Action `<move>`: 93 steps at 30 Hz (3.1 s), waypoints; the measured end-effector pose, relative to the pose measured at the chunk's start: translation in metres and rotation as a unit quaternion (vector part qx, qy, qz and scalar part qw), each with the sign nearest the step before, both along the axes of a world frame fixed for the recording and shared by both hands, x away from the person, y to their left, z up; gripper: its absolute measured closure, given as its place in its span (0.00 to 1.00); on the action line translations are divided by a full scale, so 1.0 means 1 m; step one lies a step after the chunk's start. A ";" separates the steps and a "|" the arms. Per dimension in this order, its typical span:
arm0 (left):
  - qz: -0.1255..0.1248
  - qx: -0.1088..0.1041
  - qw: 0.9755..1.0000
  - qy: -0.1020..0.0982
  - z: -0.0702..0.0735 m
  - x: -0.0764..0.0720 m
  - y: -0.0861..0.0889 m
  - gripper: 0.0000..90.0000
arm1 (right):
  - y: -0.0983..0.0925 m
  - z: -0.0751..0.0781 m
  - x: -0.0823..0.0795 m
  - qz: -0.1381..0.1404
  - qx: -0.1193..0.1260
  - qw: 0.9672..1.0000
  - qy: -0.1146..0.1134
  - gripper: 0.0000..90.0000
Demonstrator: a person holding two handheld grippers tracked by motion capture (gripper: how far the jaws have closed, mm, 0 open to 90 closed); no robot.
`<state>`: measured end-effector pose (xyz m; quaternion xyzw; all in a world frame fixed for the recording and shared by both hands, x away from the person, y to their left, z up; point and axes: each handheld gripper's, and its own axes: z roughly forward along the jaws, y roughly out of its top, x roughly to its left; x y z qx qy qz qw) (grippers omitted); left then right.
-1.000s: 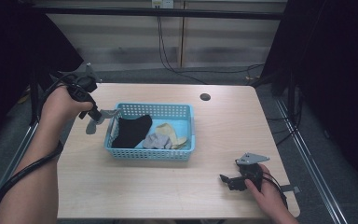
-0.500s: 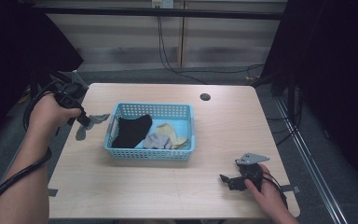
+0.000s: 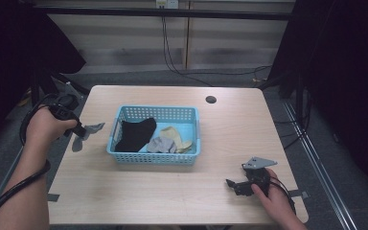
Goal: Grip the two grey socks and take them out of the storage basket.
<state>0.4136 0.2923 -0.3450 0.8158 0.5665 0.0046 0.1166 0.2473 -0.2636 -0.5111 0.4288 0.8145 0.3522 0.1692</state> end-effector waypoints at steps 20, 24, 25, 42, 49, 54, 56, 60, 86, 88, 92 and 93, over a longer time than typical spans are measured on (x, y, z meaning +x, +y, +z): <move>0.011 -0.015 1.000 -0.014 -0.022 0.002 -0.012 0.67 | 0.000 0.000 0.000 0.000 0.000 1.000 0.000 0.12; -0.004 -0.014 1.000 -0.018 -0.017 0.003 -0.020 0.63 | 0.000 0.000 0.000 0.000 0.000 1.000 0.000 0.12; -0.004 -0.016 1.000 -0.021 -0.015 0.003 -0.023 0.63 | 0.000 0.000 0.000 0.000 0.000 1.000 0.000 0.12; -0.063 -0.031 0.997 -0.043 -0.004 0.011 -0.078 0.55 | 0.000 0.000 0.000 0.000 0.000 1.000 0.000 0.12; -0.079 -0.042 0.995 -0.046 -0.013 0.015 -0.099 0.49 | 0.000 0.000 0.000 0.000 0.000 1.000 0.000 0.12; -0.087 -0.046 0.994 -0.044 -0.021 0.017 -0.113 0.46 | 0.000 0.000 0.000 -0.001 0.000 1.000 0.001 0.12; -0.091 -0.047 0.994 -0.042 -0.024 0.017 -0.119 0.45 | 0.000 0.000 0.000 -0.001 0.001 1.000 0.001 0.12; -0.097 -0.050 0.993 -0.043 -0.032 0.017 -0.129 0.43 | 0.000 0.000 0.000 -0.001 0.000 1.000 0.000 0.12; -0.145 -0.042 0.988 -0.026 -0.079 0.016 -0.186 0.37 | 0.000 0.000 0.000 -0.001 0.000 1.000 0.001 0.12; -0.148 -0.041 0.988 -0.026 -0.081 0.016 -0.190 0.37 | 0.000 0.000 0.000 0.000 0.000 1.000 0.000 0.12; -0.153 -0.041 0.987 -0.023 -0.085 0.015 -0.197 0.37 | 0.000 0.000 0.000 0.000 0.000 1.000 0.000 0.12; -0.153 -0.042 0.987 -0.021 -0.086 0.016 -0.199 0.37 | 0.000 0.000 0.000 0.000 0.000 1.000 0.000 0.12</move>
